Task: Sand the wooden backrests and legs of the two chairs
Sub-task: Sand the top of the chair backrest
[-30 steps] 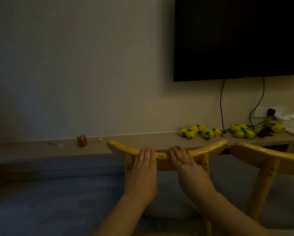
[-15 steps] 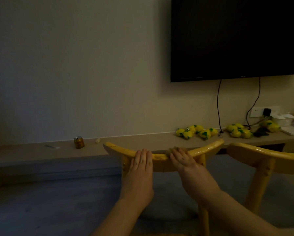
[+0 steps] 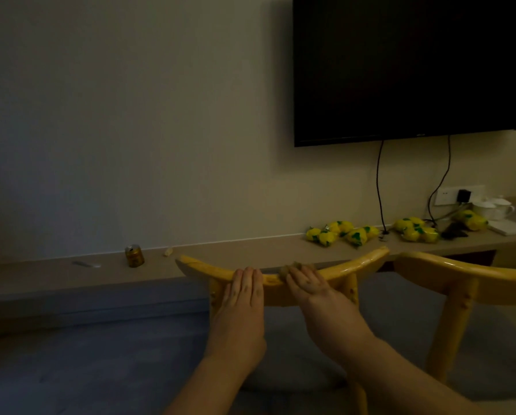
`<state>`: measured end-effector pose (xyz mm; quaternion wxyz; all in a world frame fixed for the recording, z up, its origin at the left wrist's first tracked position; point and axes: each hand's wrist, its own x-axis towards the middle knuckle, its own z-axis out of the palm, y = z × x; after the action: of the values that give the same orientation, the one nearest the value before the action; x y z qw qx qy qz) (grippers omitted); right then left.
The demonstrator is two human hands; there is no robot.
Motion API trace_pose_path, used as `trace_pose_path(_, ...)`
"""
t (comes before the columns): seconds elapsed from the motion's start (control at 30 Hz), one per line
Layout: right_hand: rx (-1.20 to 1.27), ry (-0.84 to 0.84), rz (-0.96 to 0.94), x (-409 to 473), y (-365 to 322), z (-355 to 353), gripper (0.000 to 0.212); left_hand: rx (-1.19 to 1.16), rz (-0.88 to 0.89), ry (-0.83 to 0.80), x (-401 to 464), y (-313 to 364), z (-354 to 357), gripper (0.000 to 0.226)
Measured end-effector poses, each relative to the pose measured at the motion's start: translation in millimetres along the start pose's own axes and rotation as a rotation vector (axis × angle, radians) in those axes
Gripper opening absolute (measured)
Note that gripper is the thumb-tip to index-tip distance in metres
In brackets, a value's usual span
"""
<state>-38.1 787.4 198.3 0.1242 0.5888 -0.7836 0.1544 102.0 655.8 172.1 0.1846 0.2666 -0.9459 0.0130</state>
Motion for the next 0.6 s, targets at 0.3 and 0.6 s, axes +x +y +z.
trace_pose_path(0.3, 0.003, 0.043, 0.225, -16.9, 49.7, -22.0, 0.086, -0.022, -0.005, -0.002, 0.9, -0.8, 5.8, 0.111)
trace_pose_path(0.6, -0.027, -0.102, 0.081, -9.1, 48.2, -33.4, 0.086, -0.003, 0.000, 0.008, -0.2, -2.7, 7.0, 0.113)
